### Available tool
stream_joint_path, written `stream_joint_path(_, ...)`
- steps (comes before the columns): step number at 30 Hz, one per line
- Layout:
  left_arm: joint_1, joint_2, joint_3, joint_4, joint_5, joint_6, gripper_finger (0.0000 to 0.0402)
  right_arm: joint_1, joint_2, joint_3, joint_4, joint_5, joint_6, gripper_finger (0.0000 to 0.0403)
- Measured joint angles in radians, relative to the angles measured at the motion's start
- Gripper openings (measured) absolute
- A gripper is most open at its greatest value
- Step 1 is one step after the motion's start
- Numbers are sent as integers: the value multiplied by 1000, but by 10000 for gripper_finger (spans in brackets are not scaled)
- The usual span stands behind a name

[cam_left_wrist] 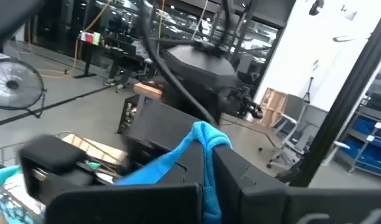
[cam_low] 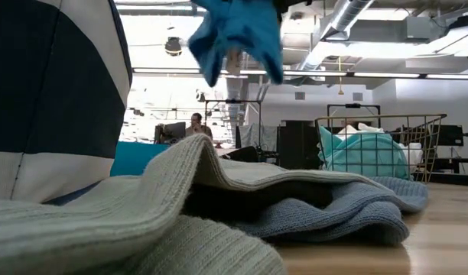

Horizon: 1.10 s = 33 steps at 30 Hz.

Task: Pick & Place Cloths
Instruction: Put the blue shorts into the wire basket

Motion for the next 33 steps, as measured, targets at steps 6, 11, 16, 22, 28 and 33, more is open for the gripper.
stream_joint_path(6, -7, 1, 0, 3, -1, 0, 0, -7, -28, 0, -8, 66, -47, 141)
stream_joint_path(11, 8, 1, 0, 8, -2, 7, 0, -11, -55, 0, -57, 37, -22, 18)
stream_joint_path(16, 7, -27, 0, -11, -5, 112, 19, -42, -183, 1, -272, 124, -2, 7)
stream_joint_path(22, 6, -84, 2, -124, -69, 172, 79, -175, -370, 1, -584, 258, 64, 4)
stream_joint_path(28, 6, -100, 2, -163, -166, 174, 131, -350, -478, 1, -856, 428, 201, 3)
stream_joint_path(33, 13, -99, 1, -167, -191, 173, 140, -495, -469, 1, -1008, 528, 222, 2)
